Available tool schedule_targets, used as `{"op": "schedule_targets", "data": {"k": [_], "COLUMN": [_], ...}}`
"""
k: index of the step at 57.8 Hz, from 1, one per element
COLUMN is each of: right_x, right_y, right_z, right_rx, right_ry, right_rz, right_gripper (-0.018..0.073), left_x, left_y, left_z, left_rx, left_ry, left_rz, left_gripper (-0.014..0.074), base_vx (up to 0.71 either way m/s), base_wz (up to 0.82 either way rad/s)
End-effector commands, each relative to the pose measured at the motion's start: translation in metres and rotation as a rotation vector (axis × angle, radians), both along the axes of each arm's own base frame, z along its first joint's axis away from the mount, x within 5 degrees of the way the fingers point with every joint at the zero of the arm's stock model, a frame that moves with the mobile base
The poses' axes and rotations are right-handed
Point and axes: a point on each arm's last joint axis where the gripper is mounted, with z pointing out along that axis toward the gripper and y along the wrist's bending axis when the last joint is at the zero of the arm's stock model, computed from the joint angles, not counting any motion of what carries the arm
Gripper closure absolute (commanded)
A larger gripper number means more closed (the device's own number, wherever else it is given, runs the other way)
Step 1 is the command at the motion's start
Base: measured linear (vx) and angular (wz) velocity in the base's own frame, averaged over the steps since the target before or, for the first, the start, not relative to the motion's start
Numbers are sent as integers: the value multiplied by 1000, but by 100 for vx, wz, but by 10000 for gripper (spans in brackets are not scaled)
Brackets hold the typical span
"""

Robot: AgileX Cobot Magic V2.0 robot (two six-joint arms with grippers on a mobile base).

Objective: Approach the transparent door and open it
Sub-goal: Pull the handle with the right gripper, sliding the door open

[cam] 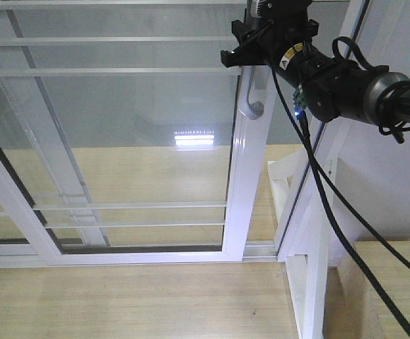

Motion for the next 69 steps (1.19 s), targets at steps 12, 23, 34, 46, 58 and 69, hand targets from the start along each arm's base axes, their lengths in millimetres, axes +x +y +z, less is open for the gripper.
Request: {"op": "schedule_targets", "data": {"k": [12,23,34,46,58,69], "right_x": [-18,-27,-35,-40,-38,-33], "right_y": [29,49,64,72,78,80], "right_z": [48,48,48,48,35,19], "right_rx": [80,78,77,77,67,56], "right_ry": [-164,-165,-166,-166,-140,-103], "right_rz": [77,125,162,185,191,187], "right_gripper": [352,351,348,340,327,323], "left_x": [2,2,2,2,2,2], "left_y": [-2,-2,-2,-2,-2,-2], "left_z": [21,21,21,21,21,21], "left_rx": [-22,-22,-22,-22,-22,-22], "left_ry": [-132,-132,-132,-132,-132,-132], "left_rz": [-12,-12,-12,-12,-12,-12], "left_gripper": [135,135,135,135,135,135], "base_vx": [0,0,0,0,0,0], "base_wz": [2,0,0,0,0,0]}}
